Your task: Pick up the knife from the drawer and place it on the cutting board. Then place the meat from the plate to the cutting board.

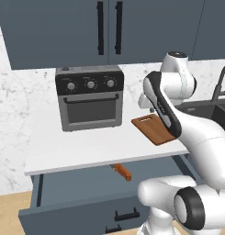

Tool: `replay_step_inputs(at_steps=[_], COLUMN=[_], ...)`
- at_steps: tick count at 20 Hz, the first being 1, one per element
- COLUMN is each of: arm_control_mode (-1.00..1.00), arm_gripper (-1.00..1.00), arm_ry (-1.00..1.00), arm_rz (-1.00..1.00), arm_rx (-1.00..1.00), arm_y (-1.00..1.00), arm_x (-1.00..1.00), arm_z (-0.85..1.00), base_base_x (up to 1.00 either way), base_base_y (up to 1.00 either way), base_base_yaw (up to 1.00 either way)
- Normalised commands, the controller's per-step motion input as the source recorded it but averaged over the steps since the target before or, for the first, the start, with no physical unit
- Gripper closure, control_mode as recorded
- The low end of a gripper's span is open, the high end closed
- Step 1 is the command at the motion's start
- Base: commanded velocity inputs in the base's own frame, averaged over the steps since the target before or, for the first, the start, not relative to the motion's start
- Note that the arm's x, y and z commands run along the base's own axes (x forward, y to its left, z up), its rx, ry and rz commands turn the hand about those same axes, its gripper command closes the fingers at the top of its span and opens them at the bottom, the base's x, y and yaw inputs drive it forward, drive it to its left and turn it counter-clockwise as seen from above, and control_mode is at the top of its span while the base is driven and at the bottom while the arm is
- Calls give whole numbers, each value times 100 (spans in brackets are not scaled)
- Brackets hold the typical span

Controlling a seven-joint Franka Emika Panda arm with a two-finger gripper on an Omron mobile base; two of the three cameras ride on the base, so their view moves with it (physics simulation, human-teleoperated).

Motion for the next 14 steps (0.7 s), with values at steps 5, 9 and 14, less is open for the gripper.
replay_step_inputs(at_steps=[5, 9, 14], arm_control_mode=[-100, -100, -100], arm_gripper=[-100, -100, -100], arm_ry=[5, 7, 8], arm_rz=[0, 0, 0], arm_rx=[-5, -4, -5], arm_y=[0, 0, 0], arm_x=[-9, -8, -8], arm_z=[31, 34, 35], base_base_x=[0, 0, 0], base_base_y=[0, 0, 0], base_base_yaw=[0, 0, 0])
